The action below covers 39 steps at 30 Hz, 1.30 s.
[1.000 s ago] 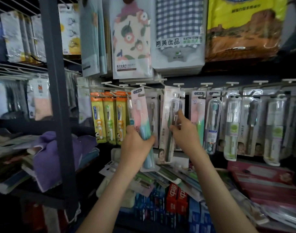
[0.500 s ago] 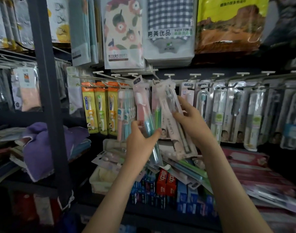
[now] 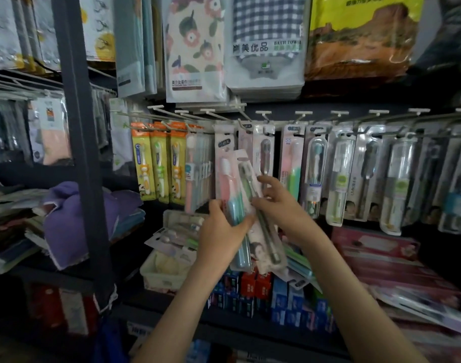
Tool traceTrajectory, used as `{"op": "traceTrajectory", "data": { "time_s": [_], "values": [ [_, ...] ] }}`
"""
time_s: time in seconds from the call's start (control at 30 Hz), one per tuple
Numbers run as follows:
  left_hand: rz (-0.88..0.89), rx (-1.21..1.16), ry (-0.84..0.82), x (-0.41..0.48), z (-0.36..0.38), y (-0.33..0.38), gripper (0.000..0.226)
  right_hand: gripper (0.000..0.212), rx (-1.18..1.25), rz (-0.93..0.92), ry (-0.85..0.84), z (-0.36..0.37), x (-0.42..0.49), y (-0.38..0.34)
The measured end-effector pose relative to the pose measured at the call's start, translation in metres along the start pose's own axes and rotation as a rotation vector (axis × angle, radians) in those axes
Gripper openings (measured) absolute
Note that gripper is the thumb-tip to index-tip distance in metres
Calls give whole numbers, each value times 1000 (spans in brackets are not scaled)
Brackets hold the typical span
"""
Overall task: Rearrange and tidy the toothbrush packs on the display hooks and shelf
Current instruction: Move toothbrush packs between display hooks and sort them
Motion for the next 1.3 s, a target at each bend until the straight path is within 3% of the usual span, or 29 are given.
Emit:
{"op": "traceTrajectory", "data": {
  "time_s": [0.1,0.27,0.43,0.53,0.6,0.77,0.97,1.07,1.2,1.3],
  "values": [
    [-42,62,-136,-19,24,-13,48,38,203,46,73,11,-35,27],
    [-56,148,-360,-53,86,-27,54,37,215,151,236,-17,-86,83],
    [143,419,-426,-58,142,-27,68,50,-236,226,379,-100,-122,131],
    [264,533,-445,-45,172,-18,69,52,-535,241,373,-160,-132,154],
    [290,594,-507,-35,194,-16,68,56,-655,277,307,-192,-130,175],
    [181,836,-771,-19,242,-30,65,80,-918,400,-113,-227,-114,230],
    [50,839,-936,-6,276,-45,65,62,-1057,367,-354,-227,-95,265],
    [80,831,-933,-4,283,-43,68,55,-1058,313,-419,-227,-92,265],
    [171,778,-773,-9,284,-24,64,37,-948,260,-206,-237,-92,251],
    [298,712,-625,-12,276,-1,56,24,-1098,190,76,-245,-88,224]
  ]
}}
Point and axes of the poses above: each hand's wrist, its own x-axis towards the middle knuckle, its own z-axis out of the palm, y = z × x, the point moved 5 cm from there along x, towards the middle knuckle, and after that the axes turned 9 degrees about -x, right-handed, at the moved point
